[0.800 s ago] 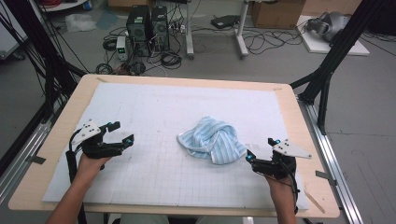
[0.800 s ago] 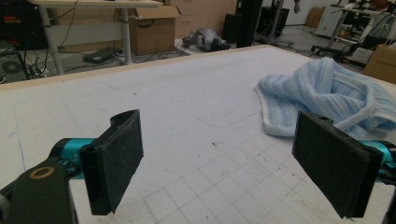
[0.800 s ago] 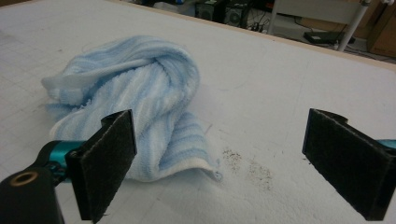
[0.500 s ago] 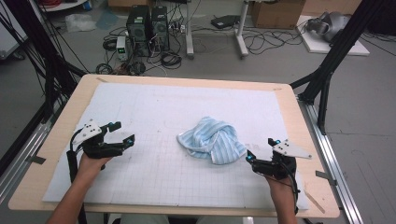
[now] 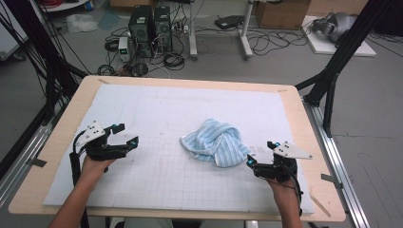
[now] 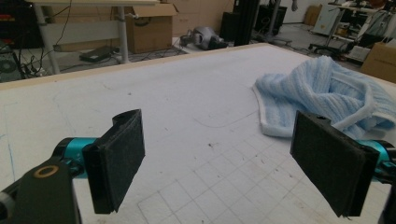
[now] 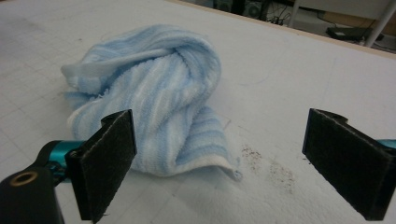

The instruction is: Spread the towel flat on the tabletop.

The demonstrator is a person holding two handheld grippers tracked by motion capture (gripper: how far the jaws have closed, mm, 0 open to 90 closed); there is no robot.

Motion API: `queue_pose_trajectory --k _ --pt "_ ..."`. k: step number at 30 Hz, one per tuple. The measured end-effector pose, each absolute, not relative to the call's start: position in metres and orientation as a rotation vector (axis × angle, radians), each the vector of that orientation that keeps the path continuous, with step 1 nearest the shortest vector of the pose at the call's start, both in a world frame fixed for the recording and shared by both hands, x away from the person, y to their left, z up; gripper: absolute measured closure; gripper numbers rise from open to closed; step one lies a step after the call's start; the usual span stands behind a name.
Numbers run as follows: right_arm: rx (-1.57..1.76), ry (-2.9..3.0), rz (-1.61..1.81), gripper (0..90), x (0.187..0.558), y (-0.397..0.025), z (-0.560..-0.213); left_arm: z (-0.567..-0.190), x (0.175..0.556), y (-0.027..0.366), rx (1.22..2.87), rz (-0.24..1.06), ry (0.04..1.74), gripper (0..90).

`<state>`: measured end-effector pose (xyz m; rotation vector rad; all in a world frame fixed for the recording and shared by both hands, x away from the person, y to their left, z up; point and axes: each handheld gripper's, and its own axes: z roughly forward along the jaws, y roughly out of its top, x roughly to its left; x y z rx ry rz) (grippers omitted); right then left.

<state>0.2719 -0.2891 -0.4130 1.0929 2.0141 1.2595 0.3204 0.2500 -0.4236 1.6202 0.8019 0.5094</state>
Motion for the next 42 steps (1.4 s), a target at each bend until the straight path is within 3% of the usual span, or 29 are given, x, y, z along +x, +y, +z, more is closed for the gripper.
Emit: queue_pose_trajectory --k 7,10,27,35,39,42 --pt "1.057 2.077 1.242 9.2 0.271 -0.276 -0.412 -0.425 0.321 0.245 1.648 0.501 0.787 19.0" --pt "1.013 2.119 1.275 21.1 0.269 -0.270 -0.411 -0.425 0.319 0.245 1.636 0.496 0.782 19.1" --pt "0.826 2.303 1.132 20.4 0.293 -0.206 -0.416 -0.432 0.320 0.246 1.649 0.461 0.799 19.3" --pt "0.820 2.325 0.924 21.7 0.332 -0.174 -0.423 -0.432 0.321 0.246 1.634 0.467 0.819 19.3" --pt "0.894 2.364 0.841 28.7 0.351 -0.163 -0.433 -0.431 0.321 0.254 1.608 0.480 0.842 19.4" --pt "0.929 2.357 0.860 45.1 0.353 -0.159 -0.433 -0.430 0.322 0.261 1.585 0.487 0.862 19.6"
